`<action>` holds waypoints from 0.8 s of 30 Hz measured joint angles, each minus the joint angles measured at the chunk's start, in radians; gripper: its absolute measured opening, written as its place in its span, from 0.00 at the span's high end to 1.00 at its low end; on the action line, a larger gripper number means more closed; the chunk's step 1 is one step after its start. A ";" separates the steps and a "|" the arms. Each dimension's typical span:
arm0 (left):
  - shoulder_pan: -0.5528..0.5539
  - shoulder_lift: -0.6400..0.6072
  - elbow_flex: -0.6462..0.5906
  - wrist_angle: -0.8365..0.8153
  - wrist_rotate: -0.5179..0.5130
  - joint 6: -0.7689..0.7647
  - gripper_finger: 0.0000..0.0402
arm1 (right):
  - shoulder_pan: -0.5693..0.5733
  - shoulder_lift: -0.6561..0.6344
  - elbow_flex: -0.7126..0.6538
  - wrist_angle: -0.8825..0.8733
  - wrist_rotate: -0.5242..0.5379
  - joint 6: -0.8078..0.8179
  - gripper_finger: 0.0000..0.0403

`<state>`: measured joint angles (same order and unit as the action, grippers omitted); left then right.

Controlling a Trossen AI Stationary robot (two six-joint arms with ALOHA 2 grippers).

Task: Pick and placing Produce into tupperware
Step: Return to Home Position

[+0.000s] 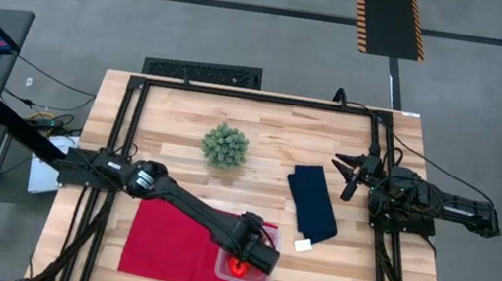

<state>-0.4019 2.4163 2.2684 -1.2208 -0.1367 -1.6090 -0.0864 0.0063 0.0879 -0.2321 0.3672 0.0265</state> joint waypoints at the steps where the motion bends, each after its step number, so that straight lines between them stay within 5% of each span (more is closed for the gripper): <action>1: -0.001 -0.009 0.000 -0.007 -0.007 0.000 0.01 | 0.000 0.000 0.000 0.000 0.000 0.000 0.70; 17: -0.092 -0.174 0.000 -0.243 -0.488 -0.026 0.01 | 0.000 0.000 0.000 0.000 0.000 0.000 0.70; 24: -0.122 -0.211 0.000 -0.247 -0.627 0.061 0.19 | 0.000 0.000 0.000 0.000 0.000 0.000 0.70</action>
<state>-0.5241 2.2051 2.2688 -1.4676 -0.7634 -1.5479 -0.0867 0.0063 0.0879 -0.2321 0.3672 0.0265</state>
